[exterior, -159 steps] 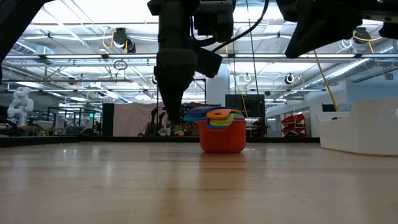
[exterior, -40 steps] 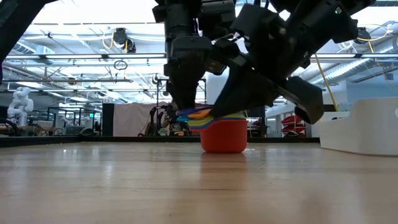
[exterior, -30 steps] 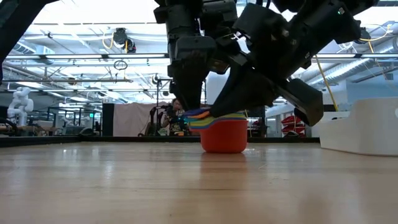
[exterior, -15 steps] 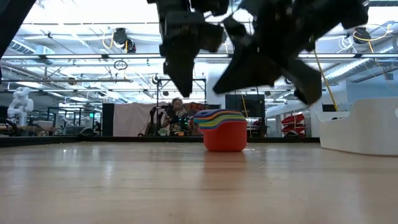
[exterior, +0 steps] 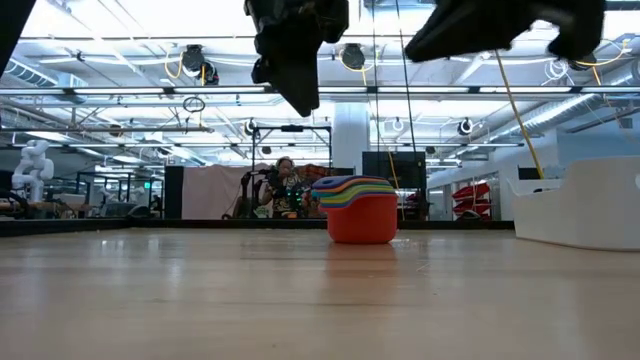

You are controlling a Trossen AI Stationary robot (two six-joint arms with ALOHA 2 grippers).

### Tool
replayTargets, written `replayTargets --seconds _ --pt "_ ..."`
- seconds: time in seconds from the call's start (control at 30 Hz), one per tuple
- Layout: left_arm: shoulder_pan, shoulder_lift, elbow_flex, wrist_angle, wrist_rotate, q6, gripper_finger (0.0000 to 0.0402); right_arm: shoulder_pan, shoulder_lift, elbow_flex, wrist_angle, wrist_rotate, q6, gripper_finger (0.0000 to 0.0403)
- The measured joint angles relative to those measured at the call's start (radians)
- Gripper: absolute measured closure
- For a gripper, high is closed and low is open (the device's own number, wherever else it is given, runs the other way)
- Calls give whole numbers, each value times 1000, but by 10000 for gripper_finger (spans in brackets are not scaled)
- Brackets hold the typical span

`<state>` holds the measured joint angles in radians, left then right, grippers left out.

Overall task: Nest measuring cups in basket
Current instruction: Put the nested measuring cups into the white bin

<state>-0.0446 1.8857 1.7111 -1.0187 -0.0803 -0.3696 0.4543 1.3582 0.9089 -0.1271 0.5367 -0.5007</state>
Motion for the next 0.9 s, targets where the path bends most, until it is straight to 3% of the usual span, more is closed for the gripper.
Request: replayTargets --seconds 0.23,0.4,0.5,0.63,0.9 --pt "-26 11 0 37 -35 -78 277 89 -198 0 -286 338 296 314" --pt "-17 13 -1 35 -80 -135 277 132 -348 0 -522 527 557 295" --pt "-22 13 -1 38 -79 -142 277 139 -434 0 -741 540 783 316" --pt "-38 13 -1 46 -79 -117 277 155 -512 0 -991 536 1039 390" --pt "-58 13 -1 85 -79 -35 277 233 -636 0 -1118 537 1142 402"
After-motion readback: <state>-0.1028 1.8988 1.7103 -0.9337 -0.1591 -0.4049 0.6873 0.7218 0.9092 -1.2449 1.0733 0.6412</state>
